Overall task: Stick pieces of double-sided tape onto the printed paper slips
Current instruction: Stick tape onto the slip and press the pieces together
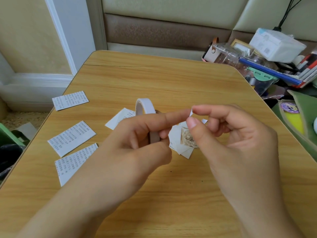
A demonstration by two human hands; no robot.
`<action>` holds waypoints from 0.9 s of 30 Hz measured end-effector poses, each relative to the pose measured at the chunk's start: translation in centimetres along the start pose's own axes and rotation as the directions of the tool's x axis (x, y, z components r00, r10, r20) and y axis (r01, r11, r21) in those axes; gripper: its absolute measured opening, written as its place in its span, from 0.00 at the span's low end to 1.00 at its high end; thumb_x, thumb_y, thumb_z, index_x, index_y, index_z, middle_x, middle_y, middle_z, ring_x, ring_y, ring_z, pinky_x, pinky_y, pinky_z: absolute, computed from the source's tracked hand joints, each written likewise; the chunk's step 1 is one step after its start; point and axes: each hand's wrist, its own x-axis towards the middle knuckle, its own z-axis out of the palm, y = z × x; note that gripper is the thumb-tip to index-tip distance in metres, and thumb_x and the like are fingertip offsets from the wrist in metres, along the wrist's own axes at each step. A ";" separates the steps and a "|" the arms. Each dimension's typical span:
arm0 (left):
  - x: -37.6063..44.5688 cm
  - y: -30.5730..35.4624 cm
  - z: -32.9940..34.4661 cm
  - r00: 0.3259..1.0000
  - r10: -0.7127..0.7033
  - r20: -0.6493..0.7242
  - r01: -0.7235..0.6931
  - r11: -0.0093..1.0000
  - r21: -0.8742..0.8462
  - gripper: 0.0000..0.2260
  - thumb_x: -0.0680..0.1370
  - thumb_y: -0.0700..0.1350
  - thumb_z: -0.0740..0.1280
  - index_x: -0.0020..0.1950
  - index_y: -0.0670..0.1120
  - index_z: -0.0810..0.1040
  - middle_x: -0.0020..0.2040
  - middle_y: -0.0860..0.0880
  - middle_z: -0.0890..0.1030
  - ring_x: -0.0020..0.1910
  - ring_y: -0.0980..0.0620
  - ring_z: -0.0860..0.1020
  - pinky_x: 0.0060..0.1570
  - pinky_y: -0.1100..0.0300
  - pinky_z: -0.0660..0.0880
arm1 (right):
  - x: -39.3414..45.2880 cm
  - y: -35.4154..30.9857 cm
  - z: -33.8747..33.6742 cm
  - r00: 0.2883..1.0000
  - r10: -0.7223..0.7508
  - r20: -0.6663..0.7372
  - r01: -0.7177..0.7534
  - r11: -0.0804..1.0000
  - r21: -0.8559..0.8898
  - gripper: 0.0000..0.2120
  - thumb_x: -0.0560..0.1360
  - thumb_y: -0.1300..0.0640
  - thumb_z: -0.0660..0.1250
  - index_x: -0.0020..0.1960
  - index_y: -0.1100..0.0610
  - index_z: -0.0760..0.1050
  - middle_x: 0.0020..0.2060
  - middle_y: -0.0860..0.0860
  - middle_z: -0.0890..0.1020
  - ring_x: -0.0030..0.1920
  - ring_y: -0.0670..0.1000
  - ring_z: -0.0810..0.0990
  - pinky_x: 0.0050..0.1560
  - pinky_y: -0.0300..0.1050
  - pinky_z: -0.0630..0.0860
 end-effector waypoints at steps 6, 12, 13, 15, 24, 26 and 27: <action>0.1 -0.5 0.1 0.996 -0.006 -0.089 0.008 1.000 0.017 0.29 0.57 0.48 0.66 0.49 0.27 0.73 0.27 0.53 0.72 0.26 0.59 0.69 0.28 0.69 0.68 | -0.2 -0.2 0.5 0.997 -0.029 -0.074 0.025 0.998 -0.052 0.05 0.69 0.55 0.73 0.42 0.45 0.80 0.29 0.48 0.72 0.33 0.45 0.72 0.38 0.30 0.67; 0.1 -0.1 0.5 0.994 -0.013 -0.106 0.011 1.000 -0.020 0.26 0.57 0.42 0.68 0.49 0.27 0.73 0.27 0.54 0.72 0.26 0.59 0.69 0.28 0.70 0.68 | -0.3 -0.6 0.8 0.993 0.002 -0.118 -0.006 0.999 -0.034 0.04 0.68 0.54 0.73 0.38 0.46 0.80 0.27 0.49 0.71 0.31 0.43 0.71 0.35 0.28 0.67; 0.1 -0.1 0.5 0.995 -0.023 -0.101 0.021 1.000 -0.023 0.23 0.59 0.38 0.67 0.49 0.26 0.72 0.27 0.53 0.71 0.25 0.59 0.69 0.27 0.70 0.68 | -0.4 -0.6 0.8 0.993 0.003 -0.118 -0.008 0.999 -0.042 0.04 0.68 0.54 0.73 0.37 0.46 0.80 0.28 0.50 0.72 0.31 0.44 0.71 0.35 0.28 0.66; 0.1 -0.1 0.6 0.994 -0.029 -0.103 0.026 0.999 -0.027 0.20 0.62 0.36 0.64 0.49 0.25 0.72 0.26 0.52 0.71 0.25 0.59 0.68 0.27 0.70 0.68 | -0.4 -0.6 0.8 0.993 0.011 -0.117 -0.016 0.999 -0.047 0.04 0.68 0.53 0.73 0.37 0.45 0.79 0.28 0.50 0.72 0.31 0.45 0.71 0.36 0.30 0.67; 0.2 -0.1 0.7 0.990 -0.039 -0.133 0.036 0.999 -0.026 0.20 0.62 0.36 0.63 0.50 0.24 0.72 0.26 0.53 0.71 0.24 0.60 0.69 0.26 0.71 0.68 | -0.4 -0.4 0.7 0.992 -0.018 -0.124 0.013 0.999 -0.047 0.06 0.68 0.53 0.73 0.42 0.43 0.80 0.29 0.47 0.72 0.32 0.44 0.71 0.37 0.30 0.67; 0.1 -0.1 0.7 0.990 -0.043 -0.131 0.040 0.999 -0.028 0.20 0.62 0.36 0.63 0.50 0.25 0.73 0.26 0.53 0.72 0.24 0.60 0.69 0.26 0.71 0.68 | -0.4 -0.5 0.8 0.991 -0.029 -0.129 0.021 0.998 -0.059 0.06 0.68 0.54 0.73 0.42 0.43 0.79 0.29 0.48 0.73 0.32 0.45 0.71 0.37 0.30 0.67; 0.2 -0.1 0.7 0.991 -0.044 -0.130 0.041 0.999 -0.029 0.20 0.62 0.36 0.63 0.50 0.25 0.73 0.26 0.53 0.72 0.24 0.60 0.70 0.26 0.71 0.68 | -0.5 -0.5 0.8 0.990 -0.040 -0.135 0.031 0.997 -0.069 0.06 0.68 0.54 0.73 0.42 0.43 0.80 0.29 0.48 0.72 0.32 0.44 0.71 0.38 0.29 0.66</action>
